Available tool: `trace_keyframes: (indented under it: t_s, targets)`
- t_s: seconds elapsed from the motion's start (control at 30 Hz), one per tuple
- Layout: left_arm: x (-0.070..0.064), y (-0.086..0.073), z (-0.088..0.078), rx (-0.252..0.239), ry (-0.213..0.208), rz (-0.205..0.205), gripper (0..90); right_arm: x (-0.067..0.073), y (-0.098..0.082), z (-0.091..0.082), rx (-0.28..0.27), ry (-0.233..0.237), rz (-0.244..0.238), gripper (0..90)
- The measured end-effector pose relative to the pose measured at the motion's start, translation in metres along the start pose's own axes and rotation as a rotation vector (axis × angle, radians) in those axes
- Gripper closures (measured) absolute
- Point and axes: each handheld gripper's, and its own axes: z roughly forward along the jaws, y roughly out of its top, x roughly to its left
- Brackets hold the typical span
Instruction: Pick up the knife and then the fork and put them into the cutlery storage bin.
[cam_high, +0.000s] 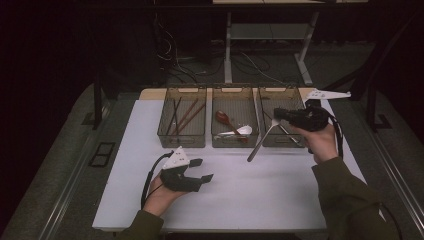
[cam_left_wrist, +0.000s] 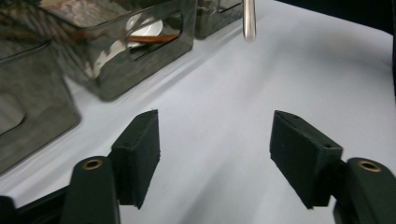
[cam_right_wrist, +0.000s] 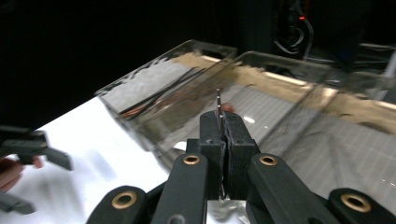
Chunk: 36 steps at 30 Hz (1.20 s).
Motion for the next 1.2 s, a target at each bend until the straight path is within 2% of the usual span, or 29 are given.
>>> trace_keyframes:
  t_s: [0.33, 0.57, 0.7, 0.8, 0.97, 1.1, 1.2]
  targets:
    - [0.008, -0.027, -0.020, 0.025, 0.027, -0.025, 15.3, -0.043, 0.031, -0.030, -0.045, -0.128, 0.032, 87.5]
    - [0.013, -0.034, -0.026, 0.021, 0.051, -0.043, 5.3, -0.067, 0.042, -0.036, -0.044, -0.225, 0.030, 87.5]
    - [0.012, -0.033, -0.022, 0.030, 0.047, -0.040, 0.1, -0.082, 0.041, -0.029, -0.043, -0.268, 0.044, 87.5]
    - [0.010, -0.033, -0.020, 0.041, 0.036, -0.030, 0.0, -0.091, 0.035, -0.015, -0.011, -0.274, 0.061, 87.5]
    - [0.009, -0.034, -0.019, 0.047, 0.032, -0.026, 0.0, -0.099, 0.021, 0.006, 0.026, -0.263, 0.120, 87.5]
    - [0.008, -0.034, -0.019, 0.054, 0.026, -0.019, 0.0, -0.105, 0.009, 0.018, 0.076, -0.267, 0.145, 87.4]
    - [0.008, -0.034, -0.017, 0.057, 0.020, -0.018, 0.0, -0.109, 0.001, 0.024, 0.092, -0.259, 0.167, 87.3]
